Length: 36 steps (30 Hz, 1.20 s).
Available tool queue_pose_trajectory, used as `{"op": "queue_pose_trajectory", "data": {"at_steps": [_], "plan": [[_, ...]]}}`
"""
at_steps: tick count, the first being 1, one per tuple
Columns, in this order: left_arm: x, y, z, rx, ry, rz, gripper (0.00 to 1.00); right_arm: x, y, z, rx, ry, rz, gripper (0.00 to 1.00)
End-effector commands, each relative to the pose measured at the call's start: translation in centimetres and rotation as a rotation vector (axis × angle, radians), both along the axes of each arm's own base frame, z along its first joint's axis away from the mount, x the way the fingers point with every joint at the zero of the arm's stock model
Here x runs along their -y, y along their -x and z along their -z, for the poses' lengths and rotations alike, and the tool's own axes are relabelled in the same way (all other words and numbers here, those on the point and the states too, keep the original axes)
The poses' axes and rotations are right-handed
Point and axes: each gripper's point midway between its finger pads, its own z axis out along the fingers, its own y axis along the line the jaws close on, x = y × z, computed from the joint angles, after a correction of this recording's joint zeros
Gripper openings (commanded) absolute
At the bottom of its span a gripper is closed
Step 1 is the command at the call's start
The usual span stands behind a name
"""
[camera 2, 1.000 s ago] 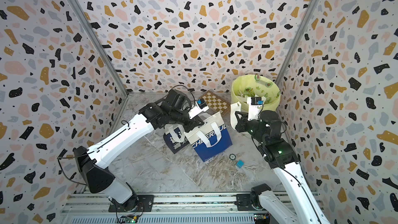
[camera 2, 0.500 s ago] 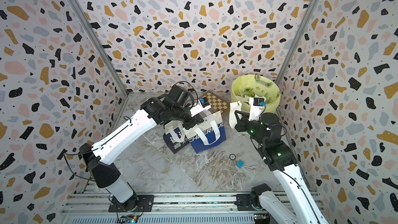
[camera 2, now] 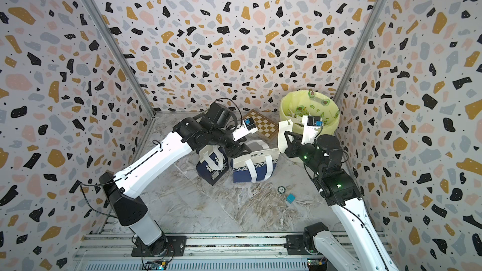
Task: Shred takeout receipts and throw away
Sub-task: Place the takeout bag at the center of the board, then shred the takeout receipt.
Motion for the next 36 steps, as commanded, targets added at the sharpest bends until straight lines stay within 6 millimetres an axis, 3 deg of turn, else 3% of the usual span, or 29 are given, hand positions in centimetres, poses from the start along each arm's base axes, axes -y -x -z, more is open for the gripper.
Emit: {"op": "queue_pose_trajectory", "data": {"at_steps": [1,5,9,12,16,20,25,31,36], "plan": [[0.5,0.5,-5.0,0.077,0.153,0.004,0.63,0.2,0.4,-3.0,0.085,-0.008,0.000,0.00],[0.2,1.2,-9.7,0.132,0.327,-0.024,0.68,-0.6,1.0,-5.1,0.148,-0.030,-0.055,0.00],[-1.6,1.9,-14.2,0.145,0.590,-0.121,0.75,-2.2,2.6,-8.8,0.278,-0.066,-0.182,0.00],[-2.4,3.8,-16.9,0.073,0.782,-0.078,0.77,-3.4,3.7,-11.2,0.344,-0.092,-0.276,0.00],[-1.7,5.5,-18.2,-0.070,0.922,0.011,0.79,-5.1,4.8,-13.4,0.382,-0.128,-0.412,0.00],[-0.9,5.3,-18.6,-0.159,1.008,0.035,0.83,-6.1,6.0,-15.0,0.409,-0.178,-0.510,0.00],[-0.2,5.3,-20.3,-0.209,1.098,0.103,0.80,-6.8,7.0,-16.3,0.443,-0.209,-0.560,0.00],[0.6,5.0,-20.4,-0.247,1.107,0.133,0.63,-8.0,7.3,-16.9,0.459,-0.227,-0.581,0.00],[0.6,5.1,-20.5,-0.247,1.121,0.147,0.39,-8.2,6.9,-16.6,0.458,-0.229,-0.555,0.00]]}}
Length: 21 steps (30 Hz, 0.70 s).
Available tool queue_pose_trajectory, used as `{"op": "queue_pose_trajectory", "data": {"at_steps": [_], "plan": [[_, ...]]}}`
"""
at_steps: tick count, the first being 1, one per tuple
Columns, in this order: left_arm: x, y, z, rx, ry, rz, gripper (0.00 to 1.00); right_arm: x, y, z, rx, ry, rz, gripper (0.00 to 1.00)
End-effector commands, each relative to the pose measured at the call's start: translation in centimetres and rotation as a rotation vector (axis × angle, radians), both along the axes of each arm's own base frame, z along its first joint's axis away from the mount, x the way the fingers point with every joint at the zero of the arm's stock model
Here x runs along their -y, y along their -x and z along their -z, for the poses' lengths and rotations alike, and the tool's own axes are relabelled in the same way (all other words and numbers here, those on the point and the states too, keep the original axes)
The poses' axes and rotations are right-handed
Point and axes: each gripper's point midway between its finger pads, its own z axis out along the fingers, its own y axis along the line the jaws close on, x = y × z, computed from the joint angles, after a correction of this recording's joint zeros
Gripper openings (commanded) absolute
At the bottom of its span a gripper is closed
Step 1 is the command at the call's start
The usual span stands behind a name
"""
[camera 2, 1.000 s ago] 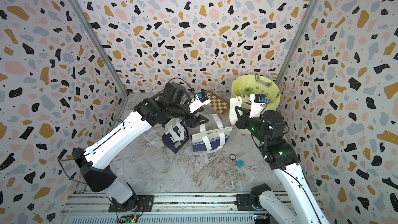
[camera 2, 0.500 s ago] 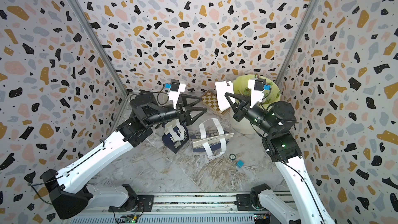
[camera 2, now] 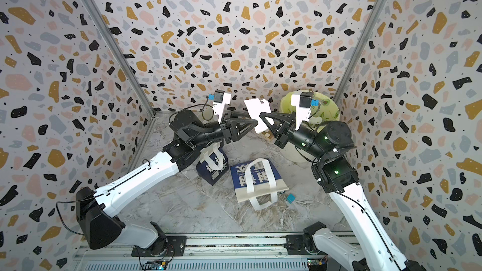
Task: Shred takeout receipts and throw away
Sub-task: Shred the takeout receipt.
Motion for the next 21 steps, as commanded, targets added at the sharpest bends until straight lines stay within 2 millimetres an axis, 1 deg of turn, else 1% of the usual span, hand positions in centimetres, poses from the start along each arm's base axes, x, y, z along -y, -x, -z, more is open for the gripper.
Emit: {"op": "queue_pose_trajectory", "data": {"at_steps": [1,3,6,8,9,11,17,18,20,21], "plan": [[-1.0,1.4,-3.4,0.084,0.094,0.032,0.34,0.5,0.8,-2.1,0.064,-0.034,0.020,0.00],[-1.1,1.5,-3.4,0.086,0.103,0.038,0.25,0.4,0.6,-1.6,0.056,-0.019,0.030,0.00],[-1.2,1.8,-3.9,0.090,0.128,0.055,0.15,0.2,0.2,-1.0,0.042,0.001,0.048,0.00],[-1.2,1.9,-4.0,0.083,0.141,0.067,0.13,0.3,-0.4,-0.6,0.028,0.011,0.070,0.00],[-1.2,1.9,-4.0,0.080,0.145,0.070,0.15,0.3,-0.6,-0.4,0.024,0.016,0.082,0.00],[-1.2,1.9,-3.9,0.084,0.149,0.071,0.15,0.4,-0.8,-0.3,0.017,0.019,0.098,0.00],[-1.1,1.9,-3.6,0.084,0.149,0.071,0.15,0.5,-1.0,-0.2,0.014,0.017,0.112,0.00],[-1.1,2.0,-3.5,0.070,0.142,0.087,0.00,0.4,-1.1,-0.1,0.013,0.020,0.110,0.00],[-1.0,1.7,-3.2,0.063,0.127,0.070,0.00,0.4,-1.1,0.1,0.014,0.032,0.112,0.00],[-0.9,1.2,-2.8,0.055,0.108,0.045,0.00,0.4,-1.1,0.3,0.014,0.046,0.117,0.03]]}}
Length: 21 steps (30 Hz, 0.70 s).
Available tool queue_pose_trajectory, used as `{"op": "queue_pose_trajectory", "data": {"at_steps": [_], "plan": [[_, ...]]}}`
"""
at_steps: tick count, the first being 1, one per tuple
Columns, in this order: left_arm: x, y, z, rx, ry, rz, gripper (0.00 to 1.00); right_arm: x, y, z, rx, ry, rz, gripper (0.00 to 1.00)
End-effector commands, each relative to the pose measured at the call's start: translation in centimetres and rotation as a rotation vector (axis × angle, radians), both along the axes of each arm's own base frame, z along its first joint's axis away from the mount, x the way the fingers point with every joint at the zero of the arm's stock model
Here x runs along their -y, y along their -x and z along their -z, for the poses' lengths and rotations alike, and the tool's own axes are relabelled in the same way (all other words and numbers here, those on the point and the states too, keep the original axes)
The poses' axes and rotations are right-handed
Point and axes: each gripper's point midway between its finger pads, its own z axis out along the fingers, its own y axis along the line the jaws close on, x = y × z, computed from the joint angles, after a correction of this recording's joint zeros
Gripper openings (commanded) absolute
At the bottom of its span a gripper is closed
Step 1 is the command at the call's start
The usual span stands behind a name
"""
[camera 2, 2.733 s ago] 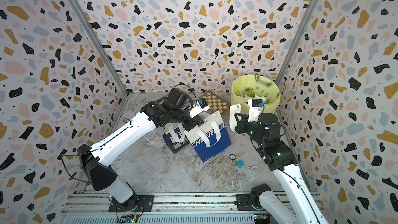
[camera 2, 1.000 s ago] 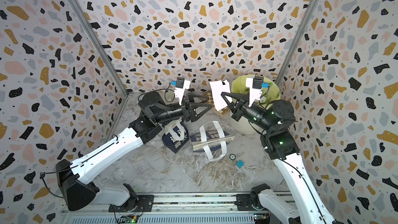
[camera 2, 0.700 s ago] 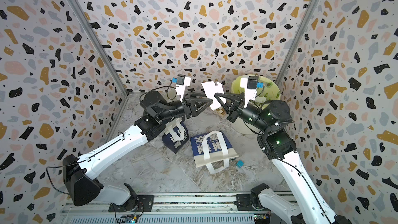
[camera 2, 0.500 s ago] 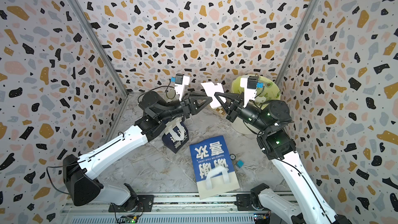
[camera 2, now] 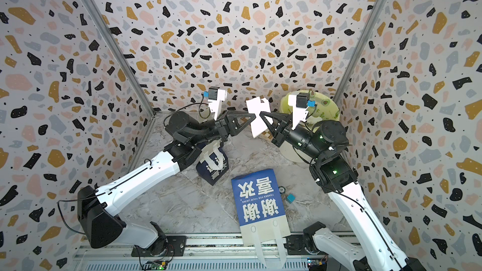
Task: Shred takeout receipts and throw away
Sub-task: Shred the takeout receipt.
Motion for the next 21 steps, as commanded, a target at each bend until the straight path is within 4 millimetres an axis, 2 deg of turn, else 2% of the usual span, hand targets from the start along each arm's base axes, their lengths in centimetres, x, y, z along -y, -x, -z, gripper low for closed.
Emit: {"op": "queue_pose_trajectory", "data": {"at_steps": [1,3,4,7,10,12,17,21], "plan": [[-0.3,-0.2,-0.1,0.033,-0.017,-0.040,0.00,0.4,0.5,-0.8,0.037,0.031,0.028,0.20],[-0.3,-1.0,0.8,0.055,-0.088,-0.109,0.00,0.8,0.1,0.0,0.036,0.104,0.071,0.52],[-0.3,-1.4,1.7,0.075,-0.153,-0.151,0.00,1.1,-0.3,0.7,0.034,0.166,0.099,0.59],[-0.8,-2.9,4.9,0.158,-0.376,-0.275,0.00,2.4,-1.8,3.1,0.001,0.359,0.200,0.70],[-1.5,-3.5,7.9,0.270,-0.590,-0.316,0.00,3.6,-2.5,4.6,0.004,0.513,0.261,0.72],[-1.7,-3.1,9.0,0.342,-0.677,-0.290,0.00,3.5,-2.2,5.2,0.023,0.579,0.239,0.72],[-2.3,-1.0,10.4,0.515,-0.789,-0.167,0.00,2.3,-0.3,6.3,0.111,0.685,0.106,0.72],[-2.5,0.6,11.6,0.597,-0.847,-0.070,0.00,1.5,1.0,6.5,0.148,0.706,0.012,0.71]]}}
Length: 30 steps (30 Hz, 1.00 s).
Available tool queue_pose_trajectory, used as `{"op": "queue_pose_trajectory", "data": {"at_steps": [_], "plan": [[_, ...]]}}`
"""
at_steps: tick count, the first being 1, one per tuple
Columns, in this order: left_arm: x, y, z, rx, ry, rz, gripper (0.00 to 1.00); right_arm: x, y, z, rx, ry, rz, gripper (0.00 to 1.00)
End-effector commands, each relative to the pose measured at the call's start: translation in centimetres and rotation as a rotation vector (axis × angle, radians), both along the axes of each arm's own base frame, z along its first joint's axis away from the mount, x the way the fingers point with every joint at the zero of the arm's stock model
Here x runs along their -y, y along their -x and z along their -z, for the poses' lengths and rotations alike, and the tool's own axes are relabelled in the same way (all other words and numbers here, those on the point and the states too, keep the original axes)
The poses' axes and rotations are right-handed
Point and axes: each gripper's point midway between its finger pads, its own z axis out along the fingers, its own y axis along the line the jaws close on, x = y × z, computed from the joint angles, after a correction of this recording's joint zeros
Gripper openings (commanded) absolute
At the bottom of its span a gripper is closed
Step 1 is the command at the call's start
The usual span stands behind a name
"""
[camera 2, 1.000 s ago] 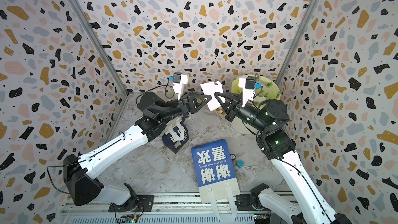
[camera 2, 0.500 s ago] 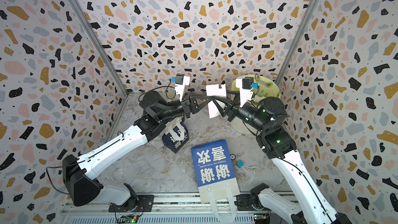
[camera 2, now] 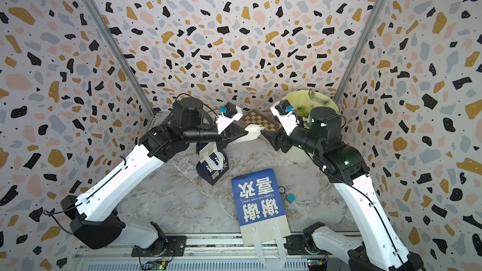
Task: Shred takeout receipts and throw away
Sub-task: Shred the takeout receipt.
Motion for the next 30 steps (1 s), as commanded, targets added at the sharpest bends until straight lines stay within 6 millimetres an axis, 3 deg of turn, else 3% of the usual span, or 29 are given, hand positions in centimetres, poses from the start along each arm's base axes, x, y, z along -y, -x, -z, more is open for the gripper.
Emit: {"op": "queue_pose_trajectory", "data": {"at_steps": [1,5,11,16,22,30], "plan": [[-0.3,2.1,2.8,0.067,-0.148,0.140,0.00,-0.7,2.3,-0.1,0.031,0.058,-0.131,0.71],[0.3,3.1,3.1,0.086,-0.171,0.197,0.00,-2.6,3.3,0.6,-0.009,0.040,-0.262,0.67],[0.8,3.6,2.9,0.086,-0.176,0.226,0.00,-4.7,4.3,1.5,-0.042,0.042,-0.371,0.53],[0.9,3.7,2.8,0.084,-0.173,0.228,0.00,-4.6,4.6,2.2,-0.052,0.062,-0.380,0.49],[0.9,4.0,2.3,0.076,-0.154,0.238,0.00,-4.3,4.7,3.1,-0.061,0.088,-0.369,0.36],[0.8,4.2,2.0,0.068,-0.144,0.238,0.00,-5.1,5.3,4.1,-0.094,0.090,-0.412,0.29]]}}
